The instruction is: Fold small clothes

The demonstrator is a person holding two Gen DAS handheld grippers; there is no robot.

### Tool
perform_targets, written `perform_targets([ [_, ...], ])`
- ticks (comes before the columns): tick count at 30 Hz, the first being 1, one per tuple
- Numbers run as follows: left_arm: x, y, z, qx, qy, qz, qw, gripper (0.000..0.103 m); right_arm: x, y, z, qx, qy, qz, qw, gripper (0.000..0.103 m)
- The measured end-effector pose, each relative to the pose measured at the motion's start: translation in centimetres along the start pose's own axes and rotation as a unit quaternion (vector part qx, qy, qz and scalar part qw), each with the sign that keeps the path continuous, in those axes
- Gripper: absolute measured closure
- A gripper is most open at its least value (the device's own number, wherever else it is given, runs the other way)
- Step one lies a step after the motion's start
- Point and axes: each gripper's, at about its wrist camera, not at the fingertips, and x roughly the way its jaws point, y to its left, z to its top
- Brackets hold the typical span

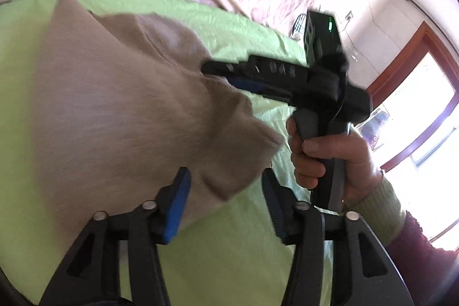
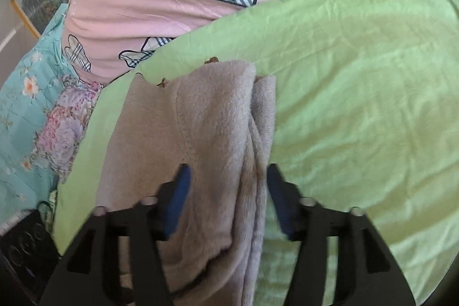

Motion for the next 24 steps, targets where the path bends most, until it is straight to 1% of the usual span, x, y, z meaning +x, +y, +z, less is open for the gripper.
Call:
perform_targets([
  [3, -2.2, 1.4, 0.8, -0.017, -0.016, 0.004, 0.9997, 0.041, -0.4, -0.4, -0.7, 0.006, 0.009, 0.006, 1.0, 0.044],
  [5, -3.7, 2.9, 1.4, -0.038, -0.03, 0.021, 0.9986, 0.037, -0.4, -0.7, -1.2, 0.008, 0.014, 0.005, 1.0, 0.043],
  [7, -4.1, 4.7, 2.7, -0.057, -0.043, 0.035, 0.9968, 0.031, -0.4, -1.0, -1.6, 0.013, 0.017, 0.008, 1.0, 0.041],
  [10, -4.9, 8.0, 3.7, -0.102, -0.052, 0.051, 0.9921, 0.027, -0.1, -1.6, -2.0, 0.031, 0.022, 0.024, 0.999, 0.04],
  [15, -3.8, 12.0, 4.2, -0.162, -0.038, 0.036, 0.9855, 0.024, 0.5, -2.0, -2.1, 0.049, 0.031, 0.045, 0.997, 0.04],
  [17, -2.7, 13.1, 4.3, -0.174, -0.027, 0.03, 0.9839, 0.024, 0.7, -2.1, -2.2, 0.054, 0.032, 0.05, 0.997, 0.039],
  [20, -1.1, 14.2, 4.8, -0.181, -0.013, 0.022, 0.9832, 0.024, 1.0, -2.2, -2.1, 0.056, 0.035, 0.055, 0.996, 0.038],
  [22, -0.6, 15.0, 4.7, -0.188, -0.009, 0.005, 0.9822, 0.02, 1.3, -2.3, -2.0, 0.059, 0.038, 0.059, 0.996, 0.038],
  [24, -0.2, 15.6, 4.8, -0.188, -0.009, -0.003, 0.9821, 0.02, 1.6, -2.3, -1.9, 0.062, 0.042, 0.063, 0.995, 0.038],
])
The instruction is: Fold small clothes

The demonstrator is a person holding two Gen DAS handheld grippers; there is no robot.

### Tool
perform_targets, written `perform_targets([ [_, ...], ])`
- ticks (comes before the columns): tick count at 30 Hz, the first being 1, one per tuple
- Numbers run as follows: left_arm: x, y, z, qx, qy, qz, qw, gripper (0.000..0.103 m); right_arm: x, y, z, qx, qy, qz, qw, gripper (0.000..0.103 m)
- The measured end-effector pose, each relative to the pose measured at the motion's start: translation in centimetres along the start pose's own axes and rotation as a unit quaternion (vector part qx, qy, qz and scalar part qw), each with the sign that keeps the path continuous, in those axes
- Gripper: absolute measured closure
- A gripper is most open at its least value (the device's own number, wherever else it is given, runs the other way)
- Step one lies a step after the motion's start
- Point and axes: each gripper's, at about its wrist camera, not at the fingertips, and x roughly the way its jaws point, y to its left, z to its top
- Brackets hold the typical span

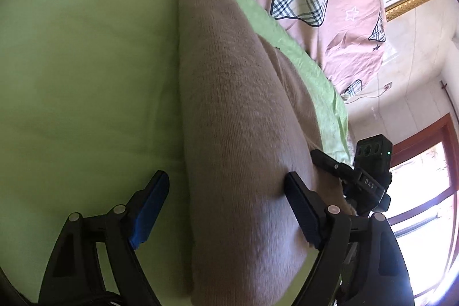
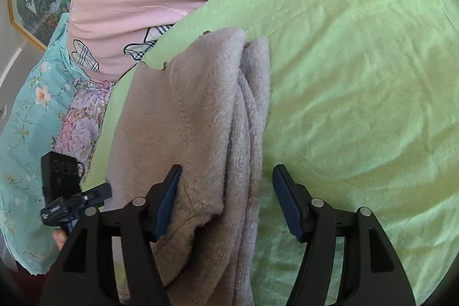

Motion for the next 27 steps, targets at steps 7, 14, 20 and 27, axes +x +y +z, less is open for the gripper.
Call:
perform_targets([
  [7, 2.3, 0.4, 0.7, 0.017, 0.006, -0.027, 0.9995, 0.041, 1.5, -0.2, 0.6, 0.014, 0.013, 0.016, 1.0, 0.038],
  [14, 0.1, -0.4, 0.0, 0.033, -0.011, -0.037, 0.9987, 0.061, 1.5, 1.9, -0.2, 0.012, 0.021, 0.027, 0.999, 0.068],
  [20, -8.1, -0.2, -2.9, 0.053, -0.021, -0.028, 0.998, 0.061, 0.2, 6.9, -3.2, -0.011, 0.015, 0.062, 0.998, 0.07],
  [27, -17.7, 1.4, -8.0, 0.076, -0.03, 0.003, 0.9966, 0.061, 2.1, 12.6, -10.2, -0.022, 0.021, 0.145, 0.989, 0.07],
])
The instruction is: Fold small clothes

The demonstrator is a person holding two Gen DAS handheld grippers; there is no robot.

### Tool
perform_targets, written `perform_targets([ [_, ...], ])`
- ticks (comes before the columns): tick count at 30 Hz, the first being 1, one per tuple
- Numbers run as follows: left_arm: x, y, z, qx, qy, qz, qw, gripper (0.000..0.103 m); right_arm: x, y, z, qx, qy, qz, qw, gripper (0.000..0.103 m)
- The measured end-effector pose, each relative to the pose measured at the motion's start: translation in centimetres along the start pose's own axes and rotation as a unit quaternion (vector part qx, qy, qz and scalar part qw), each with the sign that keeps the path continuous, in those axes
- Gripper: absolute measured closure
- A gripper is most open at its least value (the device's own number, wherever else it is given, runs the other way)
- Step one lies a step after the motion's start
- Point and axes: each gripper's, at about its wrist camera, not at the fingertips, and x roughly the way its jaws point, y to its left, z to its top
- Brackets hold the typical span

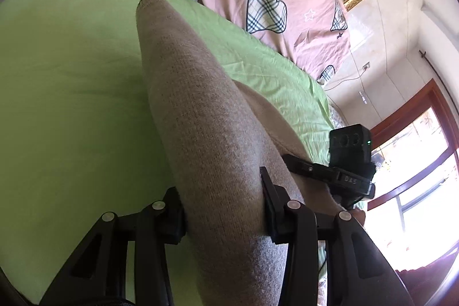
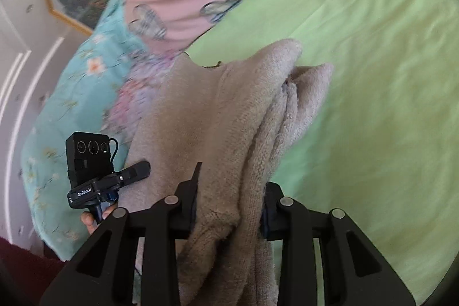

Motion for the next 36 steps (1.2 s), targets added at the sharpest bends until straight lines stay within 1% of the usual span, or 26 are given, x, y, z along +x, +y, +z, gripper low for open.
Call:
perform_targets([
  [2, -1.6, 0.8, -1.5, -0.003, -0.002, 0.007, 1.0, 0.061, 1.1, 1.2, -1.6, -0.005, 0.004, 0.016, 1.0, 0.07],
  [5, -2.1, 3.0, -3.7, -0.02, 0.005, 0.013, 0.9997, 0.061, 2.4, 1.7, -3.2, -0.001, 0.016, 0.02, 1.0, 0.07],
  [6, -2.0, 3.7, -4.3, -0.026, 0.01, 0.017, 0.9995, 0.059, 2.8, 1.7, -3.6, 0.001, 0.022, 0.015, 1.0, 0.07],
  [8, -1.2, 4.9, -5.5, -0.032, 0.015, 0.027, 0.999, 0.054, 3.6, 1.4, -4.5, 0.002, 0.033, -0.013, 0.999, 0.07],
  [9, -1.1, 5.5, -5.9, -0.042, 0.011, 0.021, 0.9988, 0.049, 3.8, 1.2, -4.7, 0.003, 0.035, -0.024, 0.999, 0.069],
  [10, -1.2, 6.0, -6.2, -0.054, 0.007, 0.011, 0.9984, 0.046, 3.9, 0.8, -4.7, 0.006, 0.039, -0.033, 0.999, 0.066],
  [11, -1.4, 6.4, -6.2, -0.066, 0.007, 0.0, 0.9978, 0.045, 4.0, 0.7, -4.9, 0.008, 0.041, -0.04, 0.998, 0.058],
  [12, -1.7, 6.7, -6.3, -0.072, 0.005, -0.003, 0.9974, 0.044, 3.8, 0.7, -4.9, 0.009, 0.04, -0.051, 0.998, 0.055],
  [14, -2.6, 7.0, -6.0, -0.067, -0.005, 0.007, 0.9977, 0.043, 3.0, 1.0, -4.7, 0.004, 0.035, -0.075, 0.997, 0.042],
  [15, -3.0, 7.2, -5.7, -0.064, -0.008, 0.014, 0.9978, 0.041, 2.5, 1.2, -4.5, -0.002, 0.029, -0.087, 0.996, 0.04],
  [19, -3.6, 8.3, -3.7, -0.07, -0.024, 0.025, 0.9969, 0.039, 1.3, 2.3, -2.1, -0.028, -0.003, -0.12, 0.992, 0.04],
  [21, -2.9, 9.1, -2.3, -0.077, -0.026, 0.028, 0.9963, 0.037, 1.9, 2.7, -0.4, -0.034, -0.008, -0.122, 0.992, 0.04],
  [23, -2.3, 10.6, -1.5, -0.096, -0.022, 0.028, 0.9947, 0.036, 3.1, 2.7, 1.3, -0.035, -0.012, -0.121, 0.992, 0.04],
  [24, -1.8, 11.2, -1.1, -0.106, -0.021, 0.021, 0.994, 0.035, 3.8, 2.5, 2.0, -0.033, -0.009, -0.119, 0.992, 0.042],
  [26, -0.7, 12.4, -0.4, -0.125, -0.016, 0.023, 0.9917, 0.034, 5.4, 1.8, 3.1, -0.022, 0.005, -0.109, 0.994, 0.071],
  [27, -0.4, 12.8, -0.1, -0.129, -0.015, 0.025, 0.9912, 0.035, 6.3, 1.6, 3.5, -0.02, 0.012, -0.119, 0.993, 0.079],
  [28, 0.2, 12.9, 0.3, -0.131, -0.014, 0.026, 0.991, 0.041, 6.4, 1.7, 3.6, -0.023, 0.01, -0.121, 0.992, 0.088],
  [29, 0.4, 12.9, 0.6, -0.129, -0.015, 0.031, 0.9911, 0.048, 6.1, 2.1, 3.7, -0.029, 0.002, -0.115, 0.993, 0.092],
  [30, 0.4, 12.6, 1.0, -0.121, -0.015, 0.036, 0.9919, 0.061, 5.5, 2.5, 3.6, -0.033, -0.011, -0.106, 0.994, 0.092],
  [31, 0.3, 12.2, 1.3, -0.109, -0.017, 0.042, 0.993, 0.064, 4.2, 3.1, 3.4, -0.042, -0.034, -0.083, 0.995, 0.094],
  [33, -0.1, 11.3, 1.8, -0.08, -0.025, 0.061, 0.9946, 0.064, 2.0, 4.1, 2.9, -0.056, -0.073, -0.059, 0.994, 0.095],
  [34, 0.1, 11.2, 2.1, -0.076, -0.021, 0.066, 0.9947, 0.06, 1.2, 4.0, 2.3, -0.057, -0.083, -0.063, 0.993, 0.095],
  [36, 0.6, 11.7, 2.5, -0.081, -0.014, 0.077, 0.9936, 0.056, 1.0, 3.0, 1.5, -0.052, -0.077, -0.086, 0.992, 0.095],
])
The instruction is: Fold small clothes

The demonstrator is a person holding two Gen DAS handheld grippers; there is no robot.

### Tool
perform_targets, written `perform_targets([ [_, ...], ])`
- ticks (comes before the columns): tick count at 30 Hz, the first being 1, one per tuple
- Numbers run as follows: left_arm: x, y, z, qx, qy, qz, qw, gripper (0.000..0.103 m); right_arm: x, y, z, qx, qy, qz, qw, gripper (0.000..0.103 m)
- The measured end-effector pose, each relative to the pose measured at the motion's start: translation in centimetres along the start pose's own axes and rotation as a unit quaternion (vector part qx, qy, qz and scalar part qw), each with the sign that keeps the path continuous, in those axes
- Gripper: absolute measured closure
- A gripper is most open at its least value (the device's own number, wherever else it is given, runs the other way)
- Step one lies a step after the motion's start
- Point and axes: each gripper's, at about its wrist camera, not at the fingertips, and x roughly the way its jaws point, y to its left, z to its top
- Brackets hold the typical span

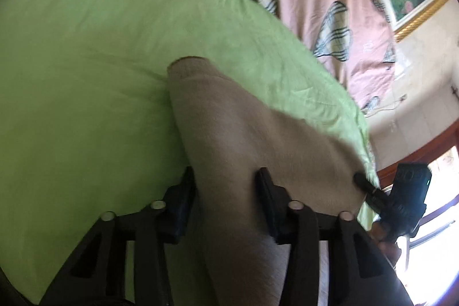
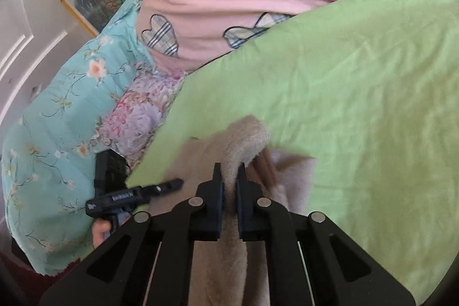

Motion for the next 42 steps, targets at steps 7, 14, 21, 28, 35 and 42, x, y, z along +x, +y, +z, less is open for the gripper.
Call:
perform_targets([
  [7, 1.8, -0.2, 3.3, 0.031, -0.035, 0.065, 0.9968, 0.096, 3.0, -3.6, -1.0, 0.036, 0.033, -0.024, 0.999, 0.095],
  [14, 1.5, 0.3, 3.6, 0.032, -0.031, 0.113, 0.9926, 0.095, 4.1, -2.8, -0.3, 0.023, 0.052, -0.059, 0.997, 0.093],
  [21, -6.7, -2.8, -4.6, 0.056, -0.07, 0.081, 0.9927, 0.065, -1.8, -1.6, -1.8, 0.038, 0.016, -0.037, 0.998, 0.068],
  [28, -13.2, -4.8, -16.8, 0.1, -0.076, 0.074, 0.9894, 0.052, -6.6, 0.4, -6.7, 0.011, 0.009, -0.014, 1.0, 0.063],
  [35, -14.1, -5.9, -23.6, 0.127, -0.056, 0.083, 0.9868, 0.046, -7.9, 1.2, -12.0, -0.009, 0.039, 0.002, 0.999, 0.048],
  [42, -11.2, -8.0, -24.2, 0.166, -0.071, 0.138, 0.9738, 0.046, -6.8, 1.9, -13.6, -0.02, 0.045, -0.004, 0.999, 0.048],
])
